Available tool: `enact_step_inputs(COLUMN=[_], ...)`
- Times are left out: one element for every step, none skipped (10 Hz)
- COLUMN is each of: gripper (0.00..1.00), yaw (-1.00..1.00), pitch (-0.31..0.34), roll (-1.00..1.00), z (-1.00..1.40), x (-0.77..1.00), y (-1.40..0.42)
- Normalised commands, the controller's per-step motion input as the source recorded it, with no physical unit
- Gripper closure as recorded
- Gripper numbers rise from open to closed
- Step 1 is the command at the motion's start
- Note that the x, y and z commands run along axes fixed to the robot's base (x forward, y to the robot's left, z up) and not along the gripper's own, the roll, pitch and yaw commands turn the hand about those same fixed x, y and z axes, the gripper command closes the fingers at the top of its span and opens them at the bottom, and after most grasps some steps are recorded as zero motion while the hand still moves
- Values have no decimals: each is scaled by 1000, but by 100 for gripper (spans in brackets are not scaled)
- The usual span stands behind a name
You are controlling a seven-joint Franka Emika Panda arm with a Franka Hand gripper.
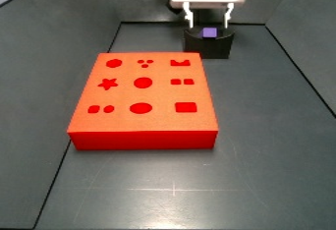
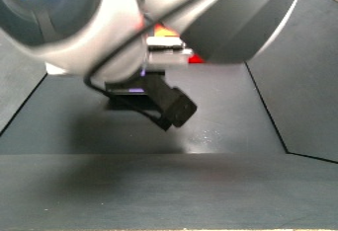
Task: Pick up the rectangle object. Move up. Place the rectangle object on the fixture. Regrasp the rectangle object. Move to above the board. Insert the rectangle object.
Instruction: Regrasp the rectangle object.
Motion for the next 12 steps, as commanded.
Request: enact_step_inputs(gripper=[0, 0, 0, 0, 0, 0, 0, 0, 0, 0, 0, 0], yaw=[11, 7, 4, -4, -10, 9, 8, 7, 6, 4, 4, 3], pitch=[34, 45, 51, 62, 67, 82, 82, 69, 61, 54, 53, 49], roll=[55, 58, 59, 58, 55, 1000, 1000, 1000, 1000, 1000, 1000, 1000], z=[1000, 885, 771, 537, 361, 989, 927, 886, 830, 619, 473, 103], x=[-37, -42, -40, -36, -32, -99, -94, -110, -138, -118, -99, -50], y=[-8, -4, -3, -1, 0, -1000, -1000, -1000, -1000, -868, -759, -461])
